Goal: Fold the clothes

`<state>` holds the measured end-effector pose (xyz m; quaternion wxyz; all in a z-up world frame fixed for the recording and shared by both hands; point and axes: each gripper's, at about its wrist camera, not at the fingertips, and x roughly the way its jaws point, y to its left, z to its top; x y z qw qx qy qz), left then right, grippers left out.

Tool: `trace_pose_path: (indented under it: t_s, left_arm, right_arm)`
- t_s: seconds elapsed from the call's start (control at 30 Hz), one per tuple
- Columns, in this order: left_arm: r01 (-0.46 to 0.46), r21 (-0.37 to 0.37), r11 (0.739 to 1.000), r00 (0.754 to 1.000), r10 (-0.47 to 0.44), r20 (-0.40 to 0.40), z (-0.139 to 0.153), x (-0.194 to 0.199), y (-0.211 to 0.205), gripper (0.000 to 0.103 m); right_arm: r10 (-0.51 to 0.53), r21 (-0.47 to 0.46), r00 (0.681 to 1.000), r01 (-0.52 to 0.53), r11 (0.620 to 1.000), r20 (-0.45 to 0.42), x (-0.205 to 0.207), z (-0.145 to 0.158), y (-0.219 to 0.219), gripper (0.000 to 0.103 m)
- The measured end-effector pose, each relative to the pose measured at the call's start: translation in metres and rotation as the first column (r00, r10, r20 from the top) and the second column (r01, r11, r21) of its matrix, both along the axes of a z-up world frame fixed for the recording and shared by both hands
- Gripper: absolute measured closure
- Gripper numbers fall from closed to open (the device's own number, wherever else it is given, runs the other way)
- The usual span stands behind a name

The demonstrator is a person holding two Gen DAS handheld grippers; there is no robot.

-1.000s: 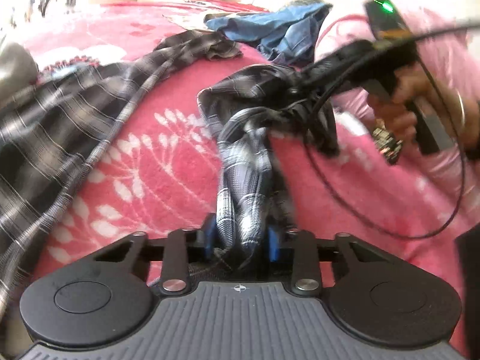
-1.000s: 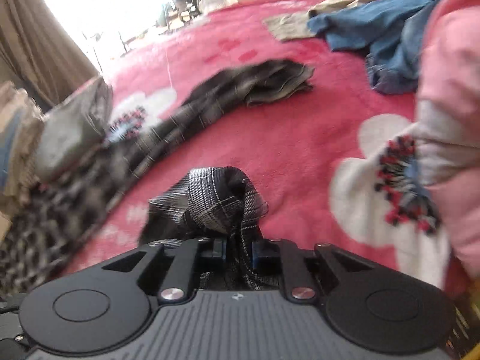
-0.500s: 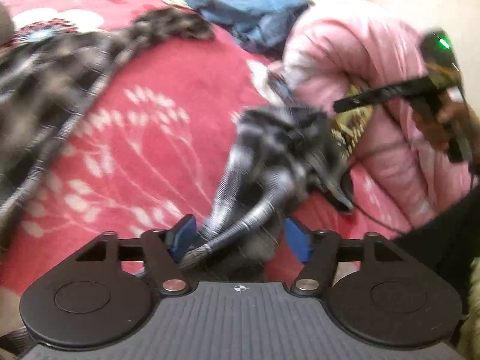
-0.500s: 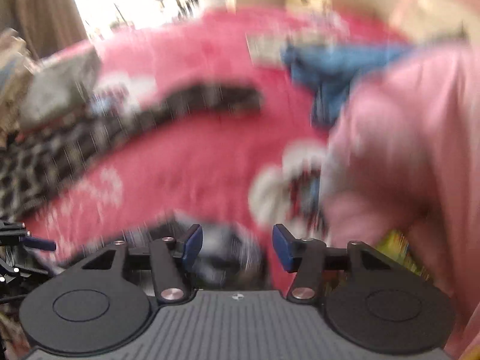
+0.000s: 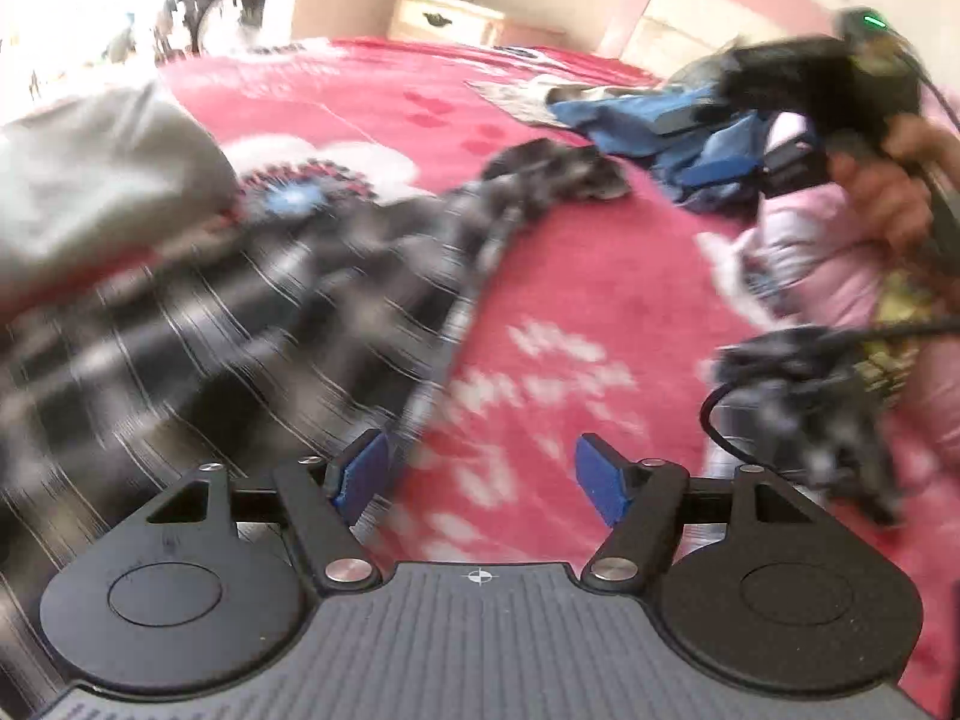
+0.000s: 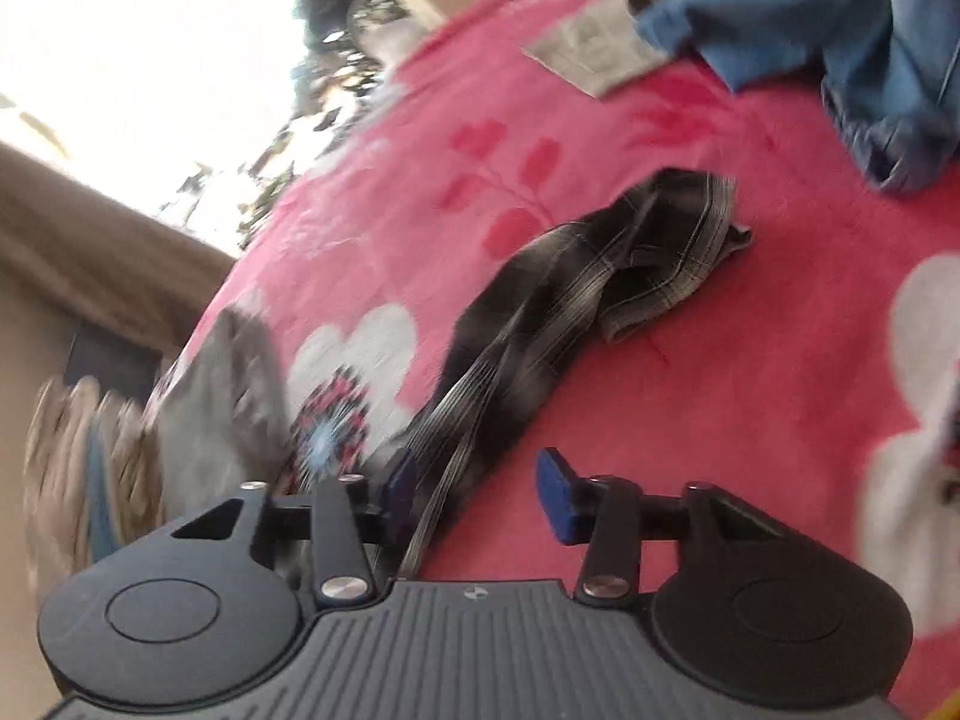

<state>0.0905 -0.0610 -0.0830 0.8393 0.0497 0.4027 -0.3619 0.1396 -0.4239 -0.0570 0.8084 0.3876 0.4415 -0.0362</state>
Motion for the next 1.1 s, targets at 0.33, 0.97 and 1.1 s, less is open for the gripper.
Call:
trace_pose_path:
  t_s: [0.33,0.97,1.1]
  left_arm:
    - [0.03,0.177,0.984,0.99,-0.053,0.131,-0.029,0.014,-0.033,0.049]
    - [0.158,-0.018,0.987,0.987,-0.158,0.006,-0.009,-0.009,-0.009,0.098]
    - [0.165,0.0,0.986,0.981,-0.164,-0.108,-0.028,-0.001,-0.009,0.097]
  right_arm:
    - [-0.102,0.018,0.993,0.103,0.995,-0.058,0.058,-0.052,-0.013,0.083]
    - [-0.104,-0.169,0.992,0.09,0.981,-0.072,-0.061,-0.039,-0.012,0.098]
    - [-0.099,-0.229,0.983,0.062,0.971,-0.155,-0.059,-0.049,-0.021,0.099]
